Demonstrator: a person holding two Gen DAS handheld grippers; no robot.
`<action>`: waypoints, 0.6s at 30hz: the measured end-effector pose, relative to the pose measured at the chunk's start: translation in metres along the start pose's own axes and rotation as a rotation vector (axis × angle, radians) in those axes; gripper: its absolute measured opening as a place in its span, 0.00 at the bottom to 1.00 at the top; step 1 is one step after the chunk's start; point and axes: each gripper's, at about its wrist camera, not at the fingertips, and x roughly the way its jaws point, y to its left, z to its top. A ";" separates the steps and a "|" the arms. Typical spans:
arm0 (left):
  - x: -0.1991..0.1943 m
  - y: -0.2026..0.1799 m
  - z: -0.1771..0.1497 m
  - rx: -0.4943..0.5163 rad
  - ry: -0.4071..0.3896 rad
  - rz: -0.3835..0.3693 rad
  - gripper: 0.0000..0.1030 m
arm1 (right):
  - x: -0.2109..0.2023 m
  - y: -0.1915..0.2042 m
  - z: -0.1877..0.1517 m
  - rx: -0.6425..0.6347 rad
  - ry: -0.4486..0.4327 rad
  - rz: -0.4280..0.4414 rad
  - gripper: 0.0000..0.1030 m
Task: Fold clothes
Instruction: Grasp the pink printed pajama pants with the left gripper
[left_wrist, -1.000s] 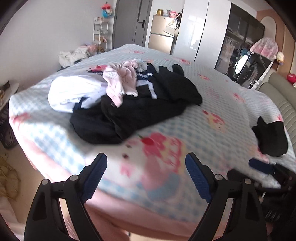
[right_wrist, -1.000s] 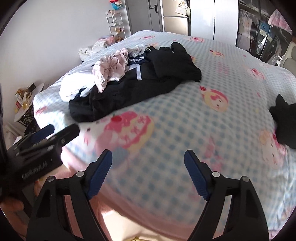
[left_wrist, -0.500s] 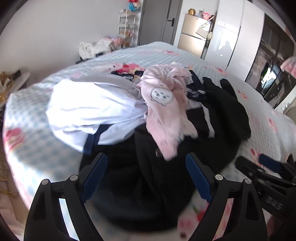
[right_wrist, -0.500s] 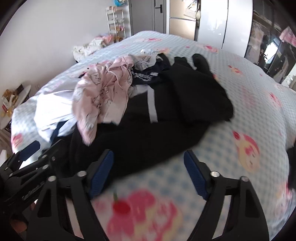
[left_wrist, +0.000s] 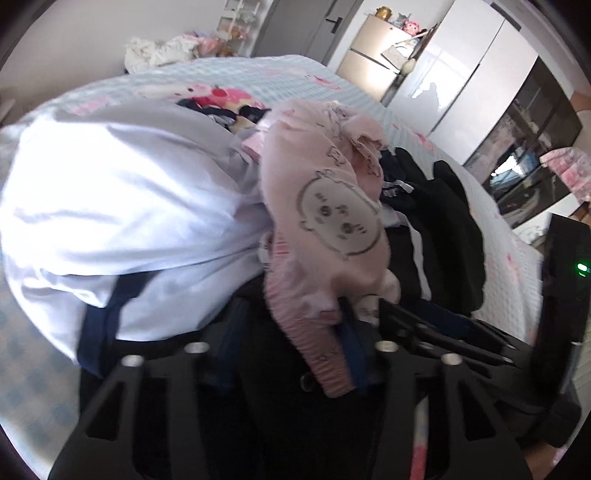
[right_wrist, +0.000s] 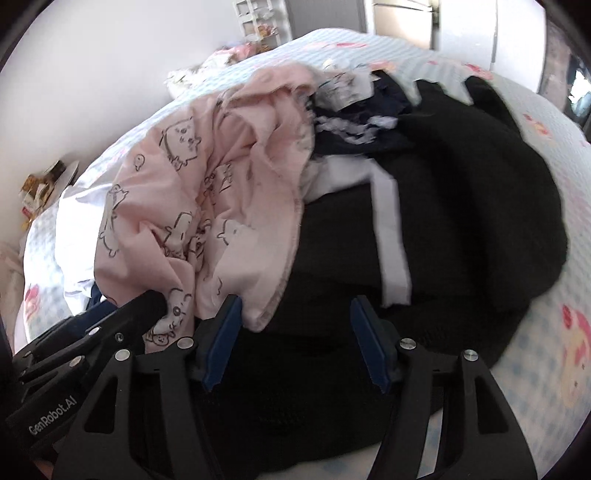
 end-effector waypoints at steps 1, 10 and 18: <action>0.001 -0.003 -0.001 0.013 0.001 0.017 0.34 | 0.004 0.002 0.001 -0.005 0.012 0.024 0.46; -0.027 -0.041 -0.010 0.107 -0.070 0.047 0.18 | -0.043 0.012 -0.005 -0.052 -0.110 0.004 0.06; -0.064 -0.050 -0.032 0.095 -0.116 0.039 0.16 | -0.096 -0.001 -0.012 -0.072 -0.151 -0.020 0.04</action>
